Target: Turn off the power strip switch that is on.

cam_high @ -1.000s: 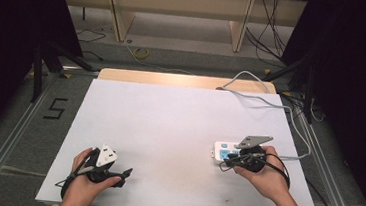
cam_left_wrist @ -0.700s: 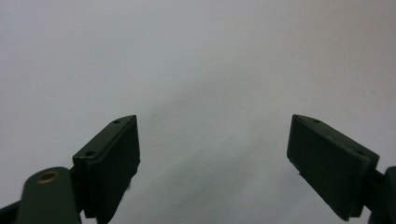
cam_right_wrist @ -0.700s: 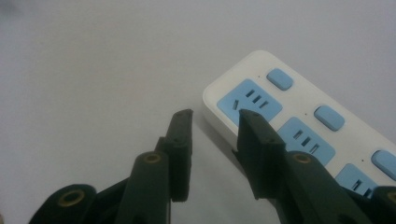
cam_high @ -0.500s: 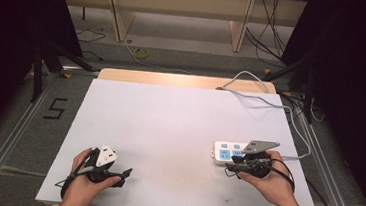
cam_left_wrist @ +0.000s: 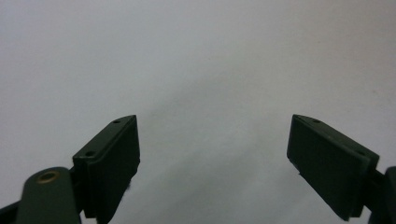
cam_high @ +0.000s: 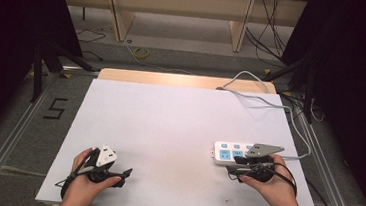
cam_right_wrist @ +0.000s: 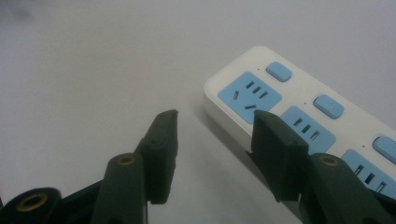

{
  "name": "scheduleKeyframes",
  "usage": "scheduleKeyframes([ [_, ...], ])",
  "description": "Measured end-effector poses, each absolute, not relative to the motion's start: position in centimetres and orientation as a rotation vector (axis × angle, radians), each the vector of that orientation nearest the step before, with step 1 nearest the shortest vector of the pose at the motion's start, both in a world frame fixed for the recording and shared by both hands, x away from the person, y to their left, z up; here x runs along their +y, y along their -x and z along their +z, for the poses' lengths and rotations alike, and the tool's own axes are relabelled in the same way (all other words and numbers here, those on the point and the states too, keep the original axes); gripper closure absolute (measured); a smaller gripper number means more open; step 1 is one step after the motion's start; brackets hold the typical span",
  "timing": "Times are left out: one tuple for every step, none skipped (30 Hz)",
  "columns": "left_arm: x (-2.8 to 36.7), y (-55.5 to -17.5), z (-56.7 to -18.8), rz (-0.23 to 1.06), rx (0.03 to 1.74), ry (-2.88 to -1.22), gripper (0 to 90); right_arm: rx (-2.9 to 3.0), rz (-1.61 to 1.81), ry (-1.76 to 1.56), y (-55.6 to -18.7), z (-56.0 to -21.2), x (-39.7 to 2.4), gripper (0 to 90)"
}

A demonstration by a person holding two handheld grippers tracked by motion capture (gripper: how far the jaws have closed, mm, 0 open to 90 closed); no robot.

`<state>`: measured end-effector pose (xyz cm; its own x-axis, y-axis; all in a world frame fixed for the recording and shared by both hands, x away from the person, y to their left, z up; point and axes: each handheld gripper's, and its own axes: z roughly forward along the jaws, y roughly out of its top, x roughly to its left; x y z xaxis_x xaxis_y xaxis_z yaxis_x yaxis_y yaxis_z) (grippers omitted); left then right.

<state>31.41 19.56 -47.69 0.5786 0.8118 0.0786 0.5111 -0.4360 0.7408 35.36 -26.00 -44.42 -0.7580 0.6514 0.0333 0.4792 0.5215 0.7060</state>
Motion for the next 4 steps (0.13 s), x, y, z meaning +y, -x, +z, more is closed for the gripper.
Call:
scheduleKeyframes([
  [19.55, -31.42, -47.70, 0.566, 1.049, -2.126, 16.9, 2.527, 1.064, -0.955, -35.36, -44.44, -25.98, 51.0],
  [19.54, -31.45, -47.72, 0.566, 1.047, -2.127, 16.9, 2.526, 1.065, -0.953, -35.36, -44.44, -25.98, 50.9],
  [19.53, -31.48, -47.72, 0.565, 1.048, -2.130, 16.7, 2.522, 1.068, -0.952, -35.34, -44.44, -25.99, 50.6],
  [19.53, -31.54, -47.75, 0.565, 1.047, -2.132, 16.6, 2.521, 1.070, -0.952, -35.31, -44.44, -26.02, 50.4],
])
